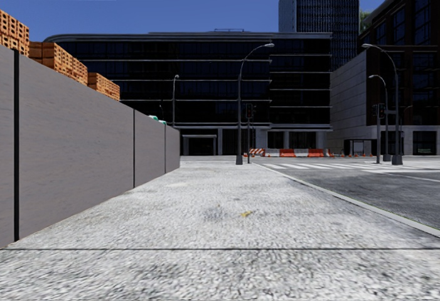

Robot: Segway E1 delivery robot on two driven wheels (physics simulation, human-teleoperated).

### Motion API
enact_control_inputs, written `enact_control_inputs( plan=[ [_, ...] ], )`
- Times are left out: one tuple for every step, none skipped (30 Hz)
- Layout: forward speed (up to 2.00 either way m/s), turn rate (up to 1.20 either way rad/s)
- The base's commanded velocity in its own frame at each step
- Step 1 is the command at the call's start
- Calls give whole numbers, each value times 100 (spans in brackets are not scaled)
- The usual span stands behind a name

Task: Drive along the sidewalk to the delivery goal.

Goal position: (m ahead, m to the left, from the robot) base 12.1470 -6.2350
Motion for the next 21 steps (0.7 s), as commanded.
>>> enact_control_inputs(
  plan=[
    [200, 0],
    [200, 0],
    [200, 0],
    [200, 0],
    [200, 0],
    [200, 0],
    [200, 0],
    [200, 0],
    [200, 0],
    [200, 0],
    [200, 0],
    [200, 0],
    [200, 0],
    [200, 0],
    [200, 0],
    [200, 0],
    [200, 0],
    [200, 0],
    [200, 0],
    [200, 0],
    [200, 0]
  ],
)
